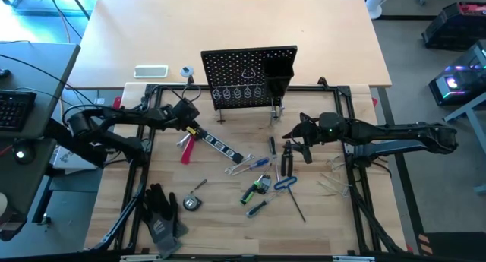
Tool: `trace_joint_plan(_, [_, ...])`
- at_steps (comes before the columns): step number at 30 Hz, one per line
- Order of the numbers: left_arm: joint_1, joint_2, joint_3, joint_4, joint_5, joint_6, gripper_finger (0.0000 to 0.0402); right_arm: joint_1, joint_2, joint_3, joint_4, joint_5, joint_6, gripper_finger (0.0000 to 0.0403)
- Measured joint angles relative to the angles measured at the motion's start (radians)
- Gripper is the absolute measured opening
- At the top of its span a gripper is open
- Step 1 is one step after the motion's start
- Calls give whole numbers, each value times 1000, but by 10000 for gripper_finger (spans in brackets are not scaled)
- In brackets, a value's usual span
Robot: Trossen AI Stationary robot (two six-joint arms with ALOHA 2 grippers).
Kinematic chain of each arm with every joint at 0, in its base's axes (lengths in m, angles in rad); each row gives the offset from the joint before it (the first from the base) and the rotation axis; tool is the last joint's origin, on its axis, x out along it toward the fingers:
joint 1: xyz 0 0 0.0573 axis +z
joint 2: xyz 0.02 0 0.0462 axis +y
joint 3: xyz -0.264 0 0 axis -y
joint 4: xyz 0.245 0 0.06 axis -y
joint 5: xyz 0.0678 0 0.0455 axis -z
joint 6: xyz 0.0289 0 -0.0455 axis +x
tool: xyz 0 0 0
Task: Hang tools onto peg board
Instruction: Hang the left wrench onto the pegboard
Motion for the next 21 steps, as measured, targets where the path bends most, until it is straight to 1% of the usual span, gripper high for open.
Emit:
trace_joint_plan(3, [-18,-1,21,-7,30,2,1,1,0,0,0,-1,15,174])
trace_joint_plan(10, [-77,1,72,-21,52,6,0,1,0,0,0,-5,26,174])
trace_joint_plan(14, [-106,-12,97,-12,48,6,1,5,0,0,0,-5,41,174])
trace_joint_plan(21, [-148,-35,156,-23,37,12,2,63,0,0,17,-6,54,174])
